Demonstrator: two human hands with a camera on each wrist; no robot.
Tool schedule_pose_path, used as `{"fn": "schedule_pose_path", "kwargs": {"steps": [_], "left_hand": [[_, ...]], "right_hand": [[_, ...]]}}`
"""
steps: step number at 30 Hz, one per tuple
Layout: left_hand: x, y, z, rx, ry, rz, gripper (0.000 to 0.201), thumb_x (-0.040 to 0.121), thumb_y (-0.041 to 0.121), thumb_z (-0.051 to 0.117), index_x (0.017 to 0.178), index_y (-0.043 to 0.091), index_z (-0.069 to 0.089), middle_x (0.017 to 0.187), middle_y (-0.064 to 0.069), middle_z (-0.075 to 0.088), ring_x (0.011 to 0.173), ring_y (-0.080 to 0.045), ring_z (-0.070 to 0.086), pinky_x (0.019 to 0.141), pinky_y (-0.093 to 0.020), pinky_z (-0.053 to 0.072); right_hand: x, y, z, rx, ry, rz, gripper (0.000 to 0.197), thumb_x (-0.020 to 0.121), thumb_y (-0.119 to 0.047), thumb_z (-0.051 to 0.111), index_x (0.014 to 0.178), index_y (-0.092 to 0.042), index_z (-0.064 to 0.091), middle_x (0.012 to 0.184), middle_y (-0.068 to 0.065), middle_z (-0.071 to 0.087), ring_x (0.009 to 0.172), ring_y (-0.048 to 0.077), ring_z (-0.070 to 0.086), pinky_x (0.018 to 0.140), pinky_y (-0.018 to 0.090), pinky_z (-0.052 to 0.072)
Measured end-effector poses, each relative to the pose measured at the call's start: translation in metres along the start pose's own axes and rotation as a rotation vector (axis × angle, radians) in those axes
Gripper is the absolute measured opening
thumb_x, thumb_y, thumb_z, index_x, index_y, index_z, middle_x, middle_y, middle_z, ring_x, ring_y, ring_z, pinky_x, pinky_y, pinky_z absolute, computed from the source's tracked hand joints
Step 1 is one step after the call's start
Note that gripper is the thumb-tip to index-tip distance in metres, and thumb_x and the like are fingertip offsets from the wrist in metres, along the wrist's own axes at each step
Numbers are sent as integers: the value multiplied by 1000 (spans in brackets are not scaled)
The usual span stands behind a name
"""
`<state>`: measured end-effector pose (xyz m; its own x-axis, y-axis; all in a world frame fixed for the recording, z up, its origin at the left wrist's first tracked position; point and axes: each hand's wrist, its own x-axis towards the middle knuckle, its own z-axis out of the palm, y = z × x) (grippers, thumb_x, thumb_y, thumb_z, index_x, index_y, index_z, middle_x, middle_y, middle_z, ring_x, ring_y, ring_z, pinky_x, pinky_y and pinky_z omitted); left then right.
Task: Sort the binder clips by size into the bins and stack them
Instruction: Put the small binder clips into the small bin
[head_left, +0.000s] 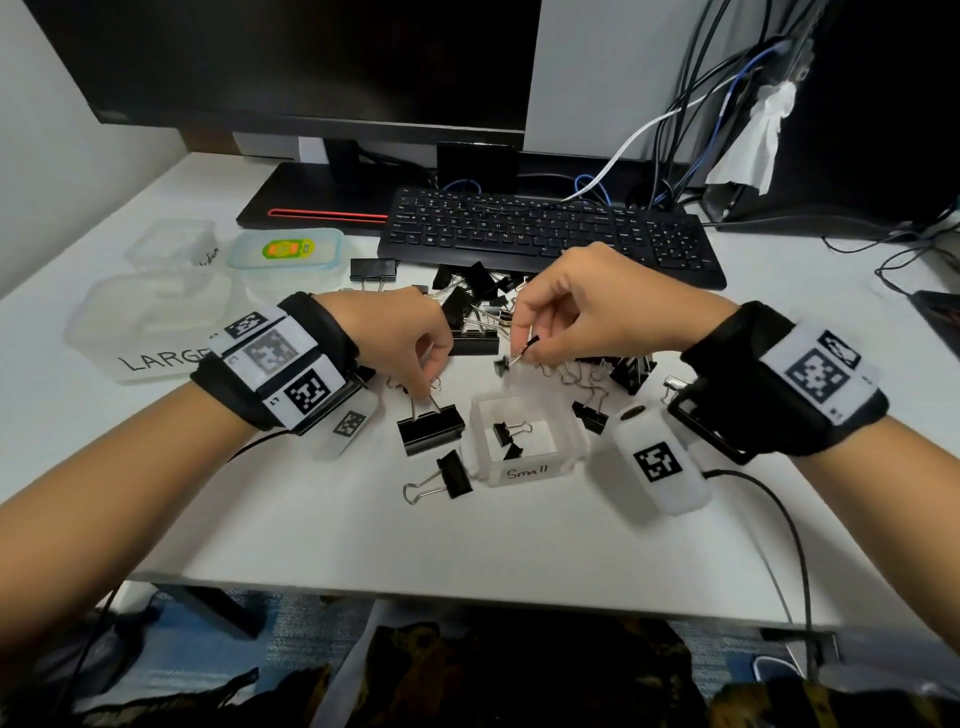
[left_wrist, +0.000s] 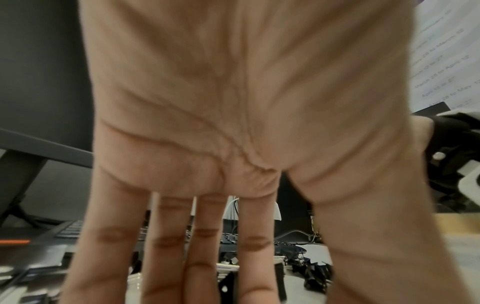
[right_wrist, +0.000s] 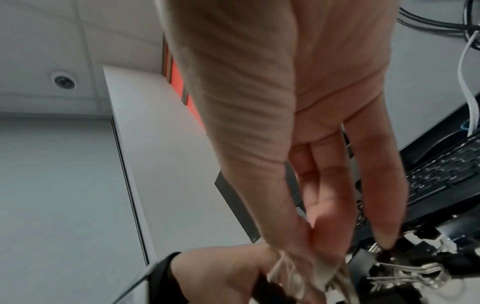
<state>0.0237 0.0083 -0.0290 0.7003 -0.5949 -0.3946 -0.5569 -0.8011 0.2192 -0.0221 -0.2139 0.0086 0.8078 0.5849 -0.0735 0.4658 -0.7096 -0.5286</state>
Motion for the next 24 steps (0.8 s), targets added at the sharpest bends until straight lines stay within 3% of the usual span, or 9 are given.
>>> {"fn": "schedule_pose_path", "kwargs": {"steps": [3,5,8,11,14,17,19,22,24], "left_hand": [[-3,1,-1,-32,39,26,17,69,31,82,69,24,66,83,2,65,79,-15,63,77,-42,55],[-4,3,-2,-34,79,39,15,71,27,81,72,24,66,85,7,61,83,-13,59,80,-40,53],[-5,6,-5,-63,80,36,14,75,20,77,73,22,63,79,4,67,76,-16,65,75,-42,56],[-4,7,-6,-76,67,19,13,81,12,72,77,18,60,71,9,64,62,-8,65,67,-36,57],[-1,7,-4,-106,72,12,14,81,6,70,79,15,59,61,12,60,51,-1,61,56,-27,52],[-1,7,-4,-150,33,53,22,79,5,71,84,22,59,74,9,64,63,-13,62,60,-31,54],[-2,8,-5,-208,-3,76,27,81,4,69,90,29,63,84,2,64,67,-19,62,64,-35,57],[-3,11,-5,-249,-31,72,31,85,-1,64,94,28,71,88,-5,61,56,-9,61,57,-25,56],[-2,12,-4,-267,-28,37,27,85,-1,64,91,24,73,87,-5,62,54,-9,64,57,-26,56]], "right_hand": [[-10,-6,-1,37,-62,-10,8,80,-13,77,84,-20,77,67,-1,72,55,-2,64,56,7,43],[-13,-6,2,7,-94,-2,9,80,-13,77,84,-22,77,67,-3,72,56,0,64,56,15,49],[-16,-5,6,-28,-126,14,9,80,-16,77,86,-23,77,65,-5,71,56,5,64,56,23,51],[-17,-6,8,-20,-142,11,12,81,-14,76,90,-22,77,65,-7,70,55,-1,63,54,10,44],[-19,-7,7,-35,-142,18,10,79,-23,79,89,-25,76,68,-10,71,56,-2,61,54,12,45],[-20,-4,3,-54,-58,11,13,76,-33,81,85,-27,75,73,-9,73,61,-3,62,57,9,42],[-21,1,-1,-60,-5,34,18,71,-42,82,84,-31,74,75,-10,71,65,0,62,61,14,47],[-23,9,1,-56,-51,104,26,68,-47,82,88,-33,74,74,-11,69,62,1,62,60,23,51],[-24,13,6,-10,-91,141,21,72,-42,81,89,-30,75,71,-9,71,58,3,63,58,32,56]]}}
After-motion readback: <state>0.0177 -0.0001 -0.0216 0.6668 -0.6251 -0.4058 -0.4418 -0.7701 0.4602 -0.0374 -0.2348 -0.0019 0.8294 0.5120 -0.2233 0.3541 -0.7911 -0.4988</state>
